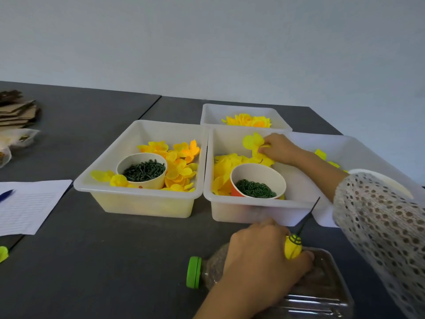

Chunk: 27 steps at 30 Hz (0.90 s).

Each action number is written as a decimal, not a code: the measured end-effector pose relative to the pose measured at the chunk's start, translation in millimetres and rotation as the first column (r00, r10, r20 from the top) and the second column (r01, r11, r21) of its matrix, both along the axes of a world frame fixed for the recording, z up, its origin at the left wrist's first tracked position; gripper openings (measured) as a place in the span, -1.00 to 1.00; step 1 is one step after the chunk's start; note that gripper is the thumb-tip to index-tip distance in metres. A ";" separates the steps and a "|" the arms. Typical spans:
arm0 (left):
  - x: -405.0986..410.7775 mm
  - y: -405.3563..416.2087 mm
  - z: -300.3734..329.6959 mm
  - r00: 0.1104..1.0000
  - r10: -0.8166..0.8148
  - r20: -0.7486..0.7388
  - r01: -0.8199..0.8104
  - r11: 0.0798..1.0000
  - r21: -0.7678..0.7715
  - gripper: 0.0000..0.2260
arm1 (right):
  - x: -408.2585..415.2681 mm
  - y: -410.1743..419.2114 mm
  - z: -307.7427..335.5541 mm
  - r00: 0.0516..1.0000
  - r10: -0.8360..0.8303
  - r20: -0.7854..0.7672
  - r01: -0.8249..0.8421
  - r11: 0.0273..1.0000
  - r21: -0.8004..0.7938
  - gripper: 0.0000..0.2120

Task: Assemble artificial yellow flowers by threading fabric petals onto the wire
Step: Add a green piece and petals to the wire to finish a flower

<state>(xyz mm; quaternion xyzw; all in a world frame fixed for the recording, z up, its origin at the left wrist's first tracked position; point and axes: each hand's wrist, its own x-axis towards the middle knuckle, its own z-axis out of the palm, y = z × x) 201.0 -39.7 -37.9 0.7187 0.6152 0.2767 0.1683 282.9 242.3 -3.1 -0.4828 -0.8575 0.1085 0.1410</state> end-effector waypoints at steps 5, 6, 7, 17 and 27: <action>1.3 -2.5 -0.6 1.000 0.024 0.014 -0.024 1.000 -0.005 -0.60 | 17.8 -8.4 33.5 0.966 -0.044 -0.255 0.013 0.992 -0.124 -0.84; 0.1 -1.7 -1.3 0.999 0.031 0.008 -0.031 0.999 -0.010 -0.60 | 18.9 -10.9 37.3 0.957 -0.054 -0.286 0.008 0.987 -0.160 -0.84; -0.4 -1.2 -1.1 0.999 0.035 0.003 -0.035 0.999 -0.016 -0.59 | 21.3 -14.5 41.7 0.947 -0.066 -0.314 0.006 0.982 -0.186 -0.83; -0.8 -4.6 7.9 1.000 0.012 0.006 -0.011 0.997 -0.076 -0.41 | 65.0 -119.5 91.1 0.702 -0.106 -0.705 -0.422 0.735 -0.531 -0.83; -10.4 -9.7 33.9 0.690 -0.013 0.724 0.051 0.998 -0.030 -0.44 | 105.0 -196.2 80.3 0.720 -0.037 -0.693 -0.600 0.470 -0.648 -0.82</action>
